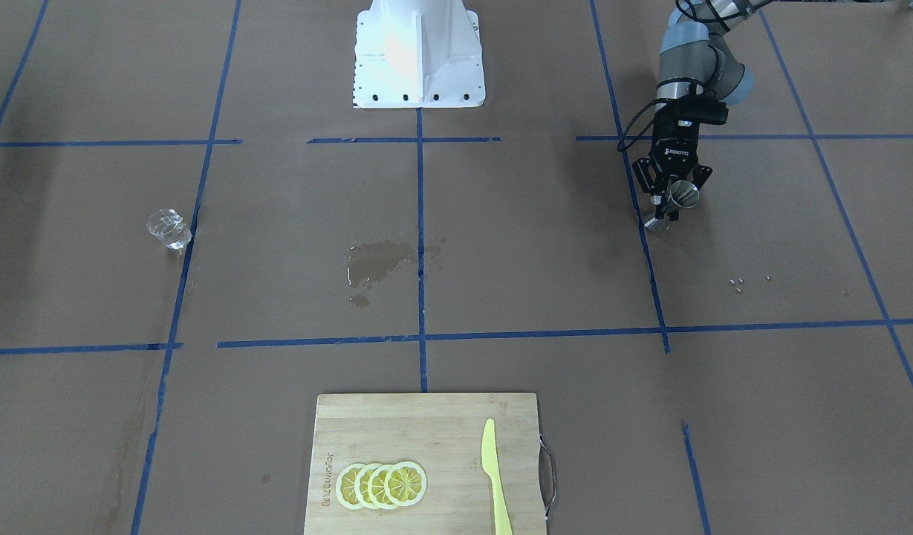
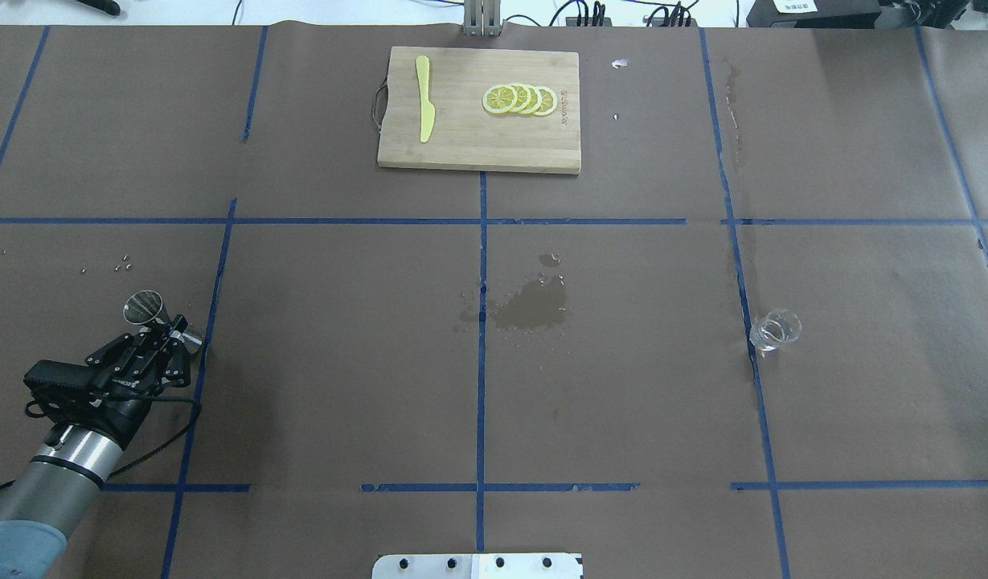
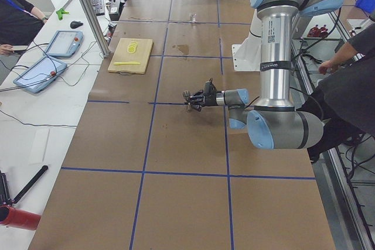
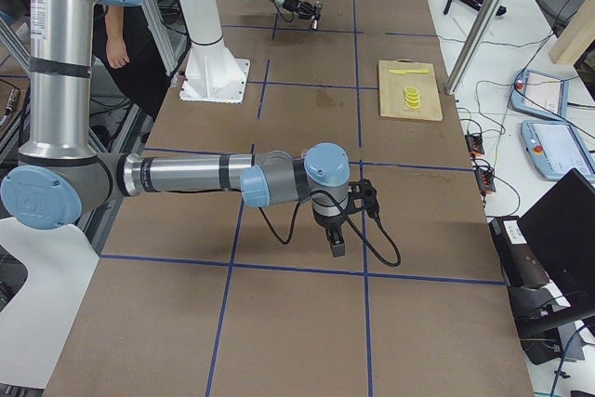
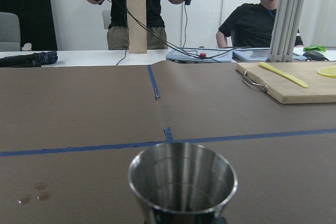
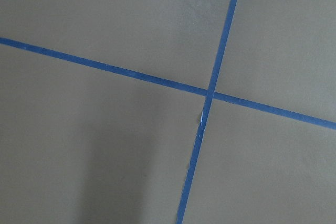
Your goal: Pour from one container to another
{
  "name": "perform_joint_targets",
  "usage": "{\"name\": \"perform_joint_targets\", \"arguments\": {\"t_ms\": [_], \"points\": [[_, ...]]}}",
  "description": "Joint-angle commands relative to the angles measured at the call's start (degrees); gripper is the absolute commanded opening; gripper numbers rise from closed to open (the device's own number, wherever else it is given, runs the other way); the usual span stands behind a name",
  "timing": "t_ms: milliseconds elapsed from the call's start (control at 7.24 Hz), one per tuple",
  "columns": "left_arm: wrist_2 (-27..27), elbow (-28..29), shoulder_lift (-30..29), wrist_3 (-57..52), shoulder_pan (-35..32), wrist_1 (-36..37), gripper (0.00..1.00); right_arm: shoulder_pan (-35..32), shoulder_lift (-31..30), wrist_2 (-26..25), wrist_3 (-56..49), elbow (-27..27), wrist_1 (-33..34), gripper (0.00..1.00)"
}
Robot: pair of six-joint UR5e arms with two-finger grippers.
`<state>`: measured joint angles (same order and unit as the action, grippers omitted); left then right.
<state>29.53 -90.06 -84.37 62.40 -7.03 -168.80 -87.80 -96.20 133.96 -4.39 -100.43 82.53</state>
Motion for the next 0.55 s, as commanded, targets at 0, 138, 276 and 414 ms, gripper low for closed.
{"name": "perform_joint_targets", "arguments": {"t_ms": [0,138,276,414], "points": [[0.17,-1.86,0.61,-3.31,-0.09,-3.53,0.00,0.00,0.13,-0.01,0.00,-0.02,0.00,1.00],[0.52,-3.00,0.96,-5.95,-0.26,-3.81,0.00,0.00,0.13,0.08,0.00,-0.02,0.00,1.00],[3.66,-3.45,0.96,-6.32,-0.26,-6.17,0.00,0.00,0.13,-0.01,0.00,0.06,0.00,1.00],[13.78,-5.20,1.66,-11.46,-1.05,-10.54,0.00,0.00,0.13,-0.01,0.00,0.15,0.00,1.00]]}}
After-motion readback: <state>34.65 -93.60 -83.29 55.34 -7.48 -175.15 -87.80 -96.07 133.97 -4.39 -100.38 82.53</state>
